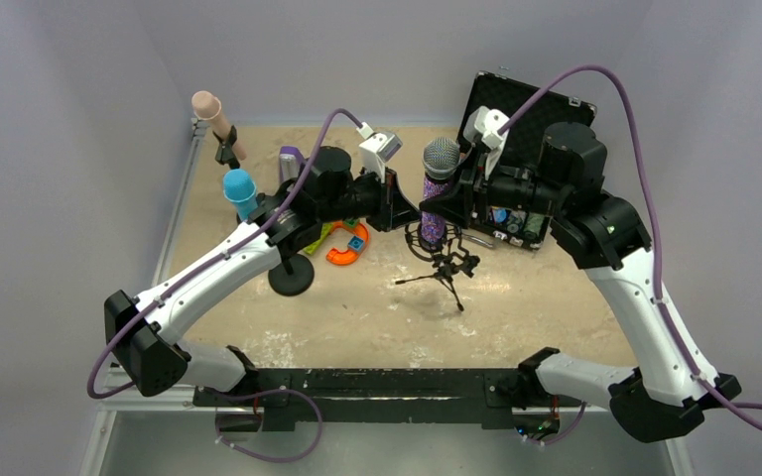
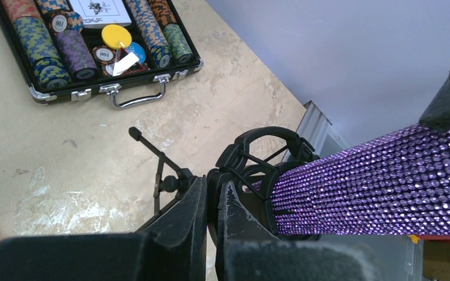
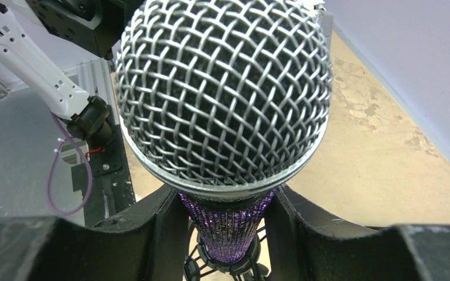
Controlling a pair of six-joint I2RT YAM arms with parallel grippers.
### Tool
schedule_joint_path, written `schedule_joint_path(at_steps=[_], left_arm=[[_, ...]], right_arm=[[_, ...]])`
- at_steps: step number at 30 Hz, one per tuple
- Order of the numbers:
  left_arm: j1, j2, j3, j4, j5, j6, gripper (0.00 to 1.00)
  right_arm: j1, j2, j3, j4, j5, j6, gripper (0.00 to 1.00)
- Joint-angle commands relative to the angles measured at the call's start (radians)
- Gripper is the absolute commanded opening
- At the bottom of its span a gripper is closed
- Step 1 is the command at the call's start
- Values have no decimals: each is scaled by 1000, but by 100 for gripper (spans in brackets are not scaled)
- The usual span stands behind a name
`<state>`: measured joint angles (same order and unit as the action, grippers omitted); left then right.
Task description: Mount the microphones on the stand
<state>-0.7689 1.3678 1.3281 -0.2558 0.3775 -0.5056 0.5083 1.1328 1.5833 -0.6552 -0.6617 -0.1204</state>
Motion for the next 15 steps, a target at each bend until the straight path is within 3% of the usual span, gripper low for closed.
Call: schedule_joint_path(at_steps=[1,8,11,15], left_arm=[[0,-16,24,100,38,-1,0],[0,9,37,107,53,-12,0],[0,14,48,96,52,-9,0],[0,9,55,79,45,1,0]], right_arm=[[-4,-24,72,30,-85,13,0],[141,33,28,22,-125,-63,0],[215,73,54,-46,-64,-139,0],[244,62,75,-71,155,-185,0]])
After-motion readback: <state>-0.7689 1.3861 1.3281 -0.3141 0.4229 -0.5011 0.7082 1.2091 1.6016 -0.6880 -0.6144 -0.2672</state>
